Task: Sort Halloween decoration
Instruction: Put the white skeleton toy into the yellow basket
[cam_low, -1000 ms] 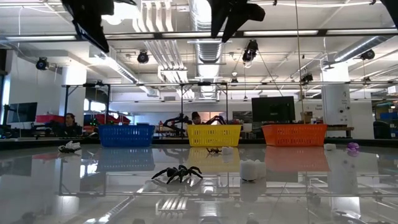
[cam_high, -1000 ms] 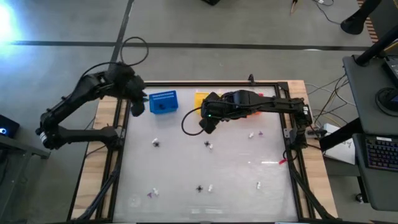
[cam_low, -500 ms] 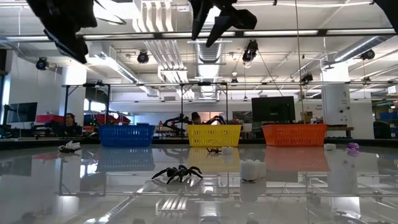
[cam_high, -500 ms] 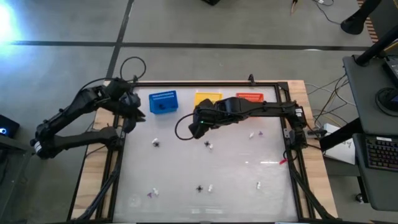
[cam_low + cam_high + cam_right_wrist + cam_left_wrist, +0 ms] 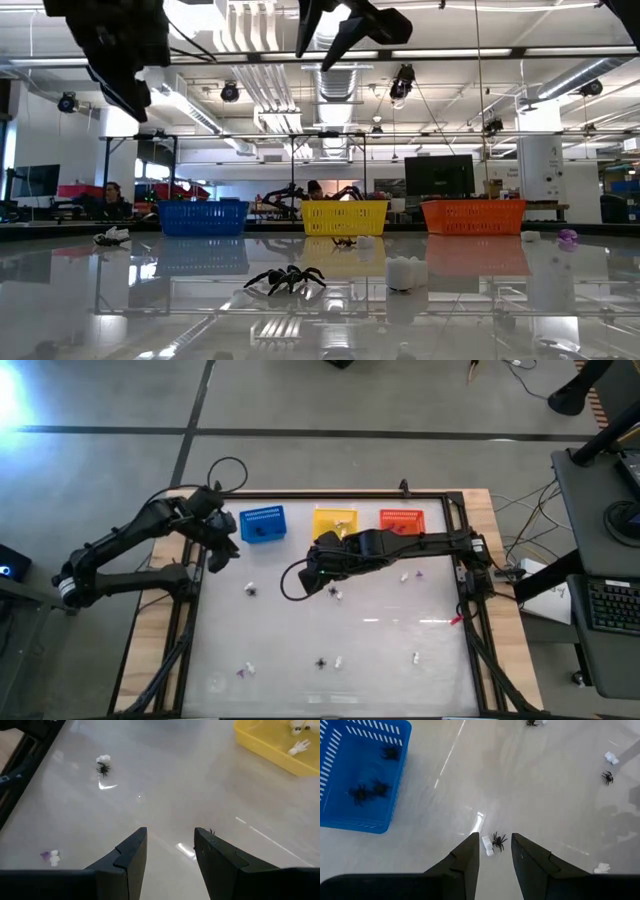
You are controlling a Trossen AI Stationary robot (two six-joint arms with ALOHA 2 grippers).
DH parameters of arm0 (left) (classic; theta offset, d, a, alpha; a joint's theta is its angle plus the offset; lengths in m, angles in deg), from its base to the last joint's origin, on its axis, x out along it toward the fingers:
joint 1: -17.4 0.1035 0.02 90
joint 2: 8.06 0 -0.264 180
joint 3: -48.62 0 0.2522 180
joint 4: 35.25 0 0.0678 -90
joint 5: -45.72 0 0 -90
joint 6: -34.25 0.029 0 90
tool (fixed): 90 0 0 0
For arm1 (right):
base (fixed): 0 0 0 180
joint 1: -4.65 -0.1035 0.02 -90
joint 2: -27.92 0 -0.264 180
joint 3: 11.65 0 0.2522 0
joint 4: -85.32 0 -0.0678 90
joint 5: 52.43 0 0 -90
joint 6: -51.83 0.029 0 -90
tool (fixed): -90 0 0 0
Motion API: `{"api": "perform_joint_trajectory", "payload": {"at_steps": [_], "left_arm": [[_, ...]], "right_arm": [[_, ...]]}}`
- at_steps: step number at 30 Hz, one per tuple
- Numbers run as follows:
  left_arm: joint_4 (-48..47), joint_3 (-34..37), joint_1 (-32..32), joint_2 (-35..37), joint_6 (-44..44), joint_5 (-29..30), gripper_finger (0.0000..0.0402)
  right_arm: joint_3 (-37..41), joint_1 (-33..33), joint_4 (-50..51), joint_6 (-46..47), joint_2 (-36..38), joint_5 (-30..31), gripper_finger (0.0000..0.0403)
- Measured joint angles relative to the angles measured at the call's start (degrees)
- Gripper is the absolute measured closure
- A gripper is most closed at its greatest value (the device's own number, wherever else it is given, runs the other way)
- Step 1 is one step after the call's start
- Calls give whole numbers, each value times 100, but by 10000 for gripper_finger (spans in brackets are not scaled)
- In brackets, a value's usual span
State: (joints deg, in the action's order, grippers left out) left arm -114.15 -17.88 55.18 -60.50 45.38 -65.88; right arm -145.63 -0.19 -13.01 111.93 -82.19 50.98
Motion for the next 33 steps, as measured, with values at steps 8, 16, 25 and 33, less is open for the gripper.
{"api": "perform_joint_trajectory", "payload": {"at_steps": [8,16,25,33], "left_arm": [[-2,12,-14,-249,13,-43,306],[166,220,-427,-298,-142,-42,306],[372,402,-1279,-350,-471,583,306],[417,413,-1685,-614,-689,1235,306]], "right_arm": [[-2,-20,-93,-111,0,-9,248],[-2,-17,-90,-370,0,-40,248],[-2,-17,-88,-466,0,-40,248],[-2,-17,-88,-464,0,-40,248]]}}
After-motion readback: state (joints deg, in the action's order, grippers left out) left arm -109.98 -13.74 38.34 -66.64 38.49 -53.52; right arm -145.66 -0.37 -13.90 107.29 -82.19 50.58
